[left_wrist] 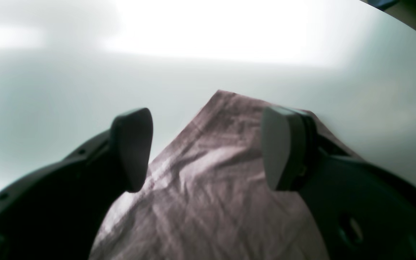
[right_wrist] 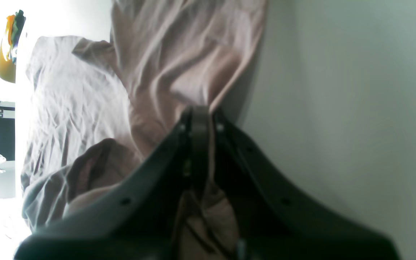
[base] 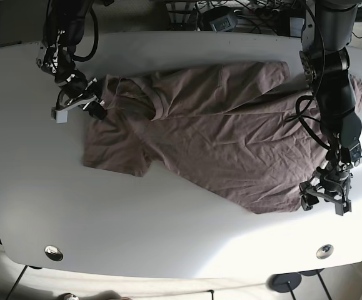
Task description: Fold the T-shirt properly
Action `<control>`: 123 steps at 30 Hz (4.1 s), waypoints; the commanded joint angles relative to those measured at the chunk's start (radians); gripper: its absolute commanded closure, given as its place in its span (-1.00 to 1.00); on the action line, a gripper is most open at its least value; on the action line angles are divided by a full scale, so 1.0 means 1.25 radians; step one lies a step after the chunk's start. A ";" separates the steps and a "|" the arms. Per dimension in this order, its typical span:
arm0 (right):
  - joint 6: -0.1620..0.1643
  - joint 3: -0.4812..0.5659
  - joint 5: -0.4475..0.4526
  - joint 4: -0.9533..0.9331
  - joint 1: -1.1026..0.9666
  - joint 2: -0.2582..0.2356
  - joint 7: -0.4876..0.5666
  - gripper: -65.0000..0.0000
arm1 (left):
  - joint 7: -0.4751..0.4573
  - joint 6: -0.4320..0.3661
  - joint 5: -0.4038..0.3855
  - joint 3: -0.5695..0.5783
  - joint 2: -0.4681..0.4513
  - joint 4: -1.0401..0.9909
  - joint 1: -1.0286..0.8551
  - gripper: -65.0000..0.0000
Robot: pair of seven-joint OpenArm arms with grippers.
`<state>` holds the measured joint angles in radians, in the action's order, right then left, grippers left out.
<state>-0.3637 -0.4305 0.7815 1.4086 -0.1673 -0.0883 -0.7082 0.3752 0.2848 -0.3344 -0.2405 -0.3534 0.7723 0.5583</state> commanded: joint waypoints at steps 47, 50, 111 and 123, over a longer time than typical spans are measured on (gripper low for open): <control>-0.002 0.003 0.001 0.088 0.015 -0.009 -0.017 0.94 | 0.066 0.261 -0.083 0.118 -0.119 -0.103 -0.223 0.86; -0.002 0.003 0.001 0.088 0.015 -0.010 -0.017 0.94 | 0.066 0.261 -0.082 0.063 -0.144 -0.018 -0.322 0.85; -0.002 0.004 -0.001 0.152 0.202 -0.108 -0.114 0.94 | 0.171 0.255 0.097 0.013 0.000 0.120 0.081 1.00; -0.041 0.163 0.001 -0.106 0.859 -0.308 -0.259 0.94 | 0.263 0.182 0.100 0.011 0.019 0.179 0.440 1.00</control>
<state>-0.4110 -0.2161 0.7609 1.2572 0.8703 -0.4618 -1.0588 0.7399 0.5194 -0.1951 -0.2253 -0.3126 0.9806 1.0679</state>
